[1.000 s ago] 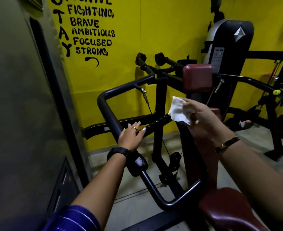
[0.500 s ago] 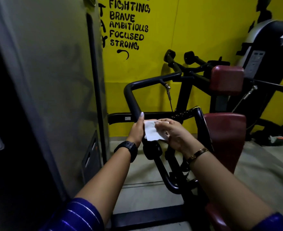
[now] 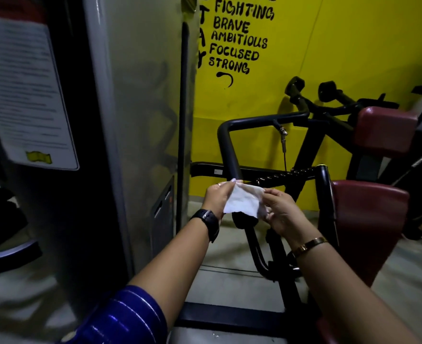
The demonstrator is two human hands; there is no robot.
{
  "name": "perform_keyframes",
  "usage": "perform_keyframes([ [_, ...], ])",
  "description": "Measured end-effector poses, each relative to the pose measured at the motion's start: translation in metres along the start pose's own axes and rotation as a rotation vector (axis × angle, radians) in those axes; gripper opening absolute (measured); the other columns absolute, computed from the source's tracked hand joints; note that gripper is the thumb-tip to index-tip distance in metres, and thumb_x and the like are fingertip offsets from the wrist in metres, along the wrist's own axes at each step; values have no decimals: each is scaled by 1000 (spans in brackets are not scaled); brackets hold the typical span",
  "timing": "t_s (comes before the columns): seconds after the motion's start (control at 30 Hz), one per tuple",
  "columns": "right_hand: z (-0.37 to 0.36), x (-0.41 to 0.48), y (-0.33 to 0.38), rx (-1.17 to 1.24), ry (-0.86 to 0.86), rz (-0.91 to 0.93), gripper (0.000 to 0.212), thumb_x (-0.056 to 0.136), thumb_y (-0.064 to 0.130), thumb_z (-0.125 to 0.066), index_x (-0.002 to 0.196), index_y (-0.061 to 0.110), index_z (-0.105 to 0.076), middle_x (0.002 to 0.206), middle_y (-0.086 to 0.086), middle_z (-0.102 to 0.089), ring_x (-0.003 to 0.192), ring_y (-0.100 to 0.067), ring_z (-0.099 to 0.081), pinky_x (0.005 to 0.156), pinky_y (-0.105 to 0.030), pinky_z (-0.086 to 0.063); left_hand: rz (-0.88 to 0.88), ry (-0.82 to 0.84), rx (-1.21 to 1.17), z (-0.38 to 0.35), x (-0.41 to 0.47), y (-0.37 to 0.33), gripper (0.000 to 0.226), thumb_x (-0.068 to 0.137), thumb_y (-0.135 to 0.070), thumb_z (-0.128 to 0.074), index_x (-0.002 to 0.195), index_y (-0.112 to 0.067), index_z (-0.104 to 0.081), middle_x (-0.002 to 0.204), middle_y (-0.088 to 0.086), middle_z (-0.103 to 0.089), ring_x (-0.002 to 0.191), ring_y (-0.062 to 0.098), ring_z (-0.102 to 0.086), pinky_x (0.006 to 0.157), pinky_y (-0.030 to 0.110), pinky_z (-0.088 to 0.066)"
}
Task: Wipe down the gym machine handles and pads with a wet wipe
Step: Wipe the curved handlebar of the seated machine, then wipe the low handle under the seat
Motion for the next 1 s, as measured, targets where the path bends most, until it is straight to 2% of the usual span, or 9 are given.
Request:
perform_keyframes([
  [0.07, 10, -4, -2, -6, -16, 2, 18, 90, -10, -45, 93, 2, -59, 60, -5, -65, 44, -10, -59, 41, -19, -47, 3, -29, -23, -3, -10, 5, 18, 97, -10, -54, 92, -7, -71, 97, 21, -67, 86, 30, -64, 86, 37, -51],
  [0.17, 24, -13, -8, -112, 4, 17, 10, 91, 4, -59, 100, 4, -61, 77, -8, -62, 62, -15, -57, 45, -19, -45, 22, -72, -12, -10, -28, 16, 16, 97, -13, -57, 93, -9, -71, 94, 17, -69, 85, 29, -65, 86, 40, -52],
  [0.3, 33, -36, -21, -348, 13, 116, 7, 87, 7, -63, 87, 13, -61, 82, -6, -63, 73, -17, -56, 49, -20, -39, 47, -90, -62, -17, -61, 31, 25, 91, -17, -67, 108, 2, -66, 100, 17, -68, 88, 28, -66, 86, 37, -53],
  [0.5, 29, -82, -50, -391, -10, 220, 9, 81, 14, -69, 80, 17, -61, 84, -8, -69, 77, -23, -63, 69, -38, -53, -9, -180, 61, -16, -124, 47, 33, 87, 0, -67, 120, -1, -62, 96, 11, -68, 79, 13, -65, 70, 18, -54],
  [0.67, 15, -130, -64, -392, 85, 261, 8, 85, 14, -67, 90, 14, -61, 89, -7, -67, 83, -20, -62, 74, -34, -52, -53, -355, -48, -3, -179, 50, 22, 84, 13, -63, 105, 5, -65, 81, 13, -68, 79, 24, -66, 73, 26, -57],
  [0.77, 3, -156, -74, -407, 157, 266, 11, 84, 16, -68, 79, 19, -59, 84, -5, -67, 83, -22, -64, 75, -36, -53, -69, -411, -157, 5, -213, 49, 17, 87, 16, -58, 100, 7, -63, 73, 13, -70, 65, 21, -68, 56, 25, -57],
  [0.87, -9, -182, -83, -414, 234, 260, 13, 84, 18, -69, 77, 21, -58, 81, -3, -67, 83, -22, -65, 77, -41, -56, -96, -496, -111, 18, -240, 50, 17, 88, 11, -60, 105, 7, -64, 82, 13, -70, 74, 22, -68, 60, 25, -57],
  [0.97, -18, -206, -90, -393, 317, 263, 11, 86, 17, -67, 78, 19, -59, 81, -7, -67, 79, -21, -64, 75, -40, -55, -104, -539, -114, 27, -265, 49, 11, 90, 8, -60, 92, -1, -66, 70, 7, -72, 63, 15, -70, 55, 24, -56],
  [1.0, -20, -214, -92, -379, 345, 258, 10, 87, 17, -67, 79, 18, -60, 82, -8, -67, 79, -20, -64, 73, -38, -55, -106, -546, -130, 30, -273, 49, 12, 90, 8, -59, 90, -2, -66, 68, 6, -72, 63, 15, -70, 60, 26, -58],
])
Point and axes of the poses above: each hand's wrist, its own x-axis towards the middle knuckle, its own z-axis out of the back of the hand, y = z × x, the point moved 1 cm from there along x, towards the middle knuckle
